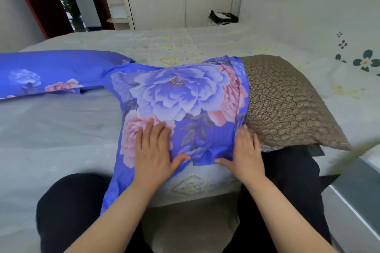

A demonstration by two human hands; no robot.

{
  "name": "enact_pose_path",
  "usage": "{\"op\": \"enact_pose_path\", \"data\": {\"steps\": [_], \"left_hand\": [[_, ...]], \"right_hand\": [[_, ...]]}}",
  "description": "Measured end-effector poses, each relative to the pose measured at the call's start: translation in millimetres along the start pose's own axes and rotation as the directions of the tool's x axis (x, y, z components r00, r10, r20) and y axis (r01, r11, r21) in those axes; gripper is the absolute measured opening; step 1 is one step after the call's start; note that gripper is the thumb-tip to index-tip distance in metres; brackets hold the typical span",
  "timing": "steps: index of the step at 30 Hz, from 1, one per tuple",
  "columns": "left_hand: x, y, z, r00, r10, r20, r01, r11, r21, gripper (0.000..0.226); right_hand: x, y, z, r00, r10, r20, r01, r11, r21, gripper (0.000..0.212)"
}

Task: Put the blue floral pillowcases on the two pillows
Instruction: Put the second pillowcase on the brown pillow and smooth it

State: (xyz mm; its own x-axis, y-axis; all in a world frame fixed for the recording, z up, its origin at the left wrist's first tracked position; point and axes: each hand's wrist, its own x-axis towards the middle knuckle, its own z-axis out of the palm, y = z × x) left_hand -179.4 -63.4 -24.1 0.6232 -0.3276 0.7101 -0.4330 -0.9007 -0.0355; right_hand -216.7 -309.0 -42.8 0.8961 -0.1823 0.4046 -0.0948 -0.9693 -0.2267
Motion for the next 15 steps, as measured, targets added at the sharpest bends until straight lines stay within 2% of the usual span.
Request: {"op": "enact_pose_path", "data": {"steps": [1, 3, 4, 5, 7, 9, 13, 15], "left_hand": [[-7.0, -2.3, 1.1, 0.998, 0.013, 0.066, -0.018, 0.997, 0.069, 0.089], [-13.4, -6.6, 0.5, 0.989, 0.014, 0.151, -0.038, 0.987, 0.158, 0.095], [-11.0, -10.6, -1.7, 0.988, -0.004, 0.152, -0.020, 0.987, 0.157, 0.093], [-5.4, -15.6, -4.6, 0.991, -0.035, 0.129, 0.018, 0.992, 0.127, 0.091], [16.4, -25.8, -19.6, 0.994, -0.094, 0.061, 0.092, 0.995, 0.022, 0.086], [46.3, -35.4, -45.3, 0.991, -0.125, -0.052, 0.125, 0.992, -0.016, 0.068], [98.0, -52.1, -97.0, 0.925, -0.249, -0.287, 0.265, 0.964, 0.019, 0.043], [111.1, -56.1, -106.0, 0.887, -0.245, -0.391, 0.280, 0.959, 0.036, 0.033]], "right_hand": [[2.7, 1.6, -0.7, 0.994, -0.006, -0.106, 0.005, 1.000, -0.015, 0.095], [12.1, 2.3, -8.4, 0.949, 0.089, -0.303, -0.069, 0.995, 0.075, 0.044], [20.0, -0.9, -16.1, 0.935, 0.137, -0.328, -0.094, 0.985, 0.142, 0.026], [30.0, -6.5, -25.6, 0.936, 0.161, -0.314, -0.095, 0.972, 0.215, 0.017], [51.0, -17.4, -45.0, 0.943, 0.159, -0.293, -0.038, 0.924, 0.380, 0.013], [71.0, -31.4, -74.4, 0.932, 0.129, -0.338, 0.059, 0.866, 0.496, 0.018], [105.0, -63.3, -145.5, 0.857, 0.062, -0.511, 0.261, 0.803, 0.536, 0.022], [117.3, -73.9, -165.4, 0.848, 0.049, -0.528, 0.267, 0.820, 0.505, 0.030]]}}
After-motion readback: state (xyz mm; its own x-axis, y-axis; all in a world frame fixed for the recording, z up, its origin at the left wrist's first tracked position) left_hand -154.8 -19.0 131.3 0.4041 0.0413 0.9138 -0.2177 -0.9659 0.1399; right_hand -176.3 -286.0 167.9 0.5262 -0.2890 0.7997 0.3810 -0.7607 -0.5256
